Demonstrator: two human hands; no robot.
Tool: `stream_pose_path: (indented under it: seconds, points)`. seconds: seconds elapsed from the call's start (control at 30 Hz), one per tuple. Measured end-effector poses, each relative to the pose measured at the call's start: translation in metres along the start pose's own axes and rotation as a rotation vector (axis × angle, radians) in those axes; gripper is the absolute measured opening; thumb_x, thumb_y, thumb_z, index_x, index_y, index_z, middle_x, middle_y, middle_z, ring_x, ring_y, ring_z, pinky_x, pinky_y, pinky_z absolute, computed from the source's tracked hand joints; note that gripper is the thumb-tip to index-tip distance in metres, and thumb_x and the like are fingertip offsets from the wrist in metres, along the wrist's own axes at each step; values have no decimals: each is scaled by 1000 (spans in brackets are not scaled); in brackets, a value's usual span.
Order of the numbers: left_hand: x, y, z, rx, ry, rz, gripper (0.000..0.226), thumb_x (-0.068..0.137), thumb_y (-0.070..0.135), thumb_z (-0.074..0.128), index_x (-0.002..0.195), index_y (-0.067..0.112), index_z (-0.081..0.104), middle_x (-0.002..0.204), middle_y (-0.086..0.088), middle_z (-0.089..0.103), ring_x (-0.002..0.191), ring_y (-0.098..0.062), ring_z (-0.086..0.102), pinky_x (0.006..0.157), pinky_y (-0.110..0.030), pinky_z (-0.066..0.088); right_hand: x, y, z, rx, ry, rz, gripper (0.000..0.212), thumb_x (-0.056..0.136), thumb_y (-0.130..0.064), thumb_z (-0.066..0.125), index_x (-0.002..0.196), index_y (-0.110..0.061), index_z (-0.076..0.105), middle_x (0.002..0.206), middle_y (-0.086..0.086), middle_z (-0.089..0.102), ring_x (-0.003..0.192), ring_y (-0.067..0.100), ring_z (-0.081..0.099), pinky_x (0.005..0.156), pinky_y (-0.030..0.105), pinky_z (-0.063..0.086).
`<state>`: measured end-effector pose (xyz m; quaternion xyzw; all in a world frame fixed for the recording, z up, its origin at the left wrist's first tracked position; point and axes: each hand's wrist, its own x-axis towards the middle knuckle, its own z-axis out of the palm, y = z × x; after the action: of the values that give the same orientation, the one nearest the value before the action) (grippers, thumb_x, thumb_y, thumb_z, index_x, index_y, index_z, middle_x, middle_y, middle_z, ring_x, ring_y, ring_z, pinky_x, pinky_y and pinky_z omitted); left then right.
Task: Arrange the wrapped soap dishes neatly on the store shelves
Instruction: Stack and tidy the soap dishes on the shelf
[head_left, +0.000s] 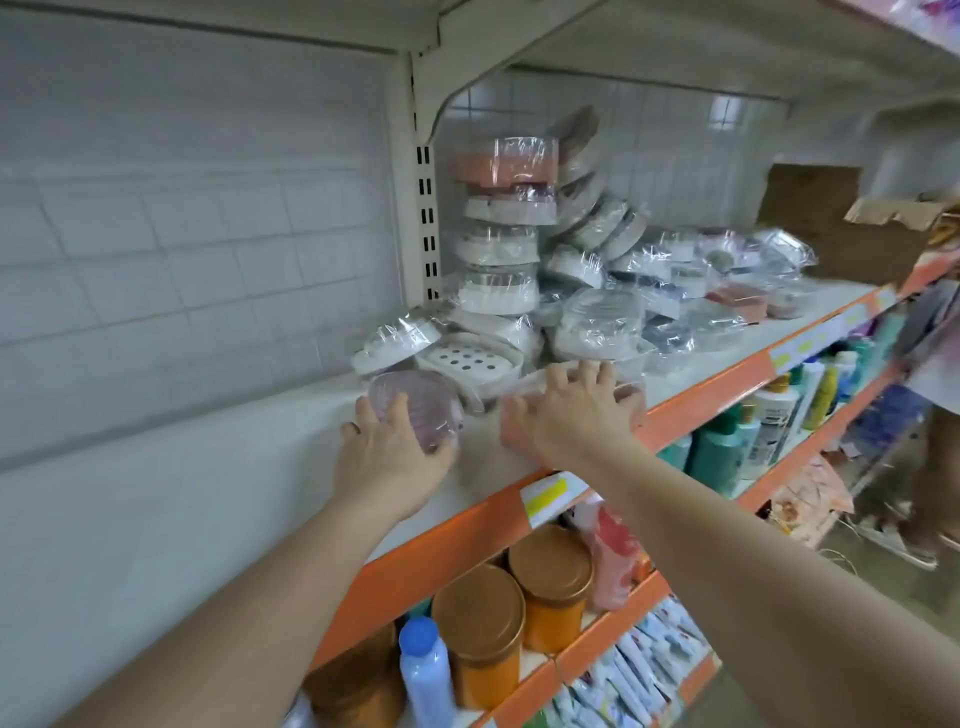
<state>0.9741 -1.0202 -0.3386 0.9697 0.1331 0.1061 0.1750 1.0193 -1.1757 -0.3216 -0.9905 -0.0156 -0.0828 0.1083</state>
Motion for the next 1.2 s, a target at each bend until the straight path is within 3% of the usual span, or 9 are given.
stream_pose_path:
  seconds: [0.17, 0.27, 0.43, 0.63, 0.87, 0.97, 1.2]
  points:
    - [-7, -8, 0, -226, 39, -24, 82, 82, 55, 58, 146, 22, 17, 150, -13, 16, 128, -34, 39, 105, -38, 35, 13, -18, 9, 157, -106, -8, 70, 91, -53, 33, 149, -16, 17, 157, 11, 4, 143, 31, -12, 109, 65, -4]
    - [-18, -19, -19, -261, 7, 5, 78, 84, 49, 58, 145, 22, 18, 150, -9, 16, 132, -28, 36, 106, -35, 31, 9, -11, -1, 181, -139, -18, 66, 92, -50, 33, 149, -19, 20, 157, 11, 3, 144, 29, -12, 109, 61, -4]
    - [-51, -41, -70, -166, 66, 28, 66, 89, 43, 54, 144, 21, 24, 145, -9, 29, 131, -27, 35, 104, -34, 31, -19, -44, -21, -3, -84, -152, 60, 95, -49, 31, 145, -17, 28, 156, 9, 11, 145, 28, -5, 108, 67, 9]
    - [-135, -118, -179, -70, 231, -51, 64, 92, 42, 51, 145, 23, 22, 148, -6, 25, 132, -26, 33, 108, -39, 31, -115, -172, -64, 63, -93, -484, 53, 95, -39, 43, 143, -20, 30, 148, 11, 28, 139, 27, 18, 108, 51, 27]
    - [-317, -262, -329, 72, 483, -235, 62, 90, 36, 55, 143, 22, 26, 147, -5, 28, 129, -26, 37, 105, -39, 34, -332, -347, -121, 213, -149, -966, 57, 93, -37, 49, 145, -21, 29, 143, 10, 34, 129, 28, 38, 103, 42, 37]
    - [-405, -319, -393, 173, 555, -325, 59, 90, 34, 54, 142, 24, 28, 147, -3, 28, 126, -26, 40, 102, -41, 37, -421, -408, -156, 312, -158, -1179, 53, 93, -34, 52, 141, -19, 36, 141, 9, 40, 127, 25, 41, 100, 34, 38]
    - [-530, -407, -507, 286, 737, -497, 56, 92, 30, 53, 142, 23, 29, 146, -2, 30, 127, -26, 38, 103, -37, 35, -535, -518, -240, 449, 35, -1374, 43, 92, -35, 52, 133, -23, 48, 131, 5, 51, 117, 23, 50, 94, 30, 41]
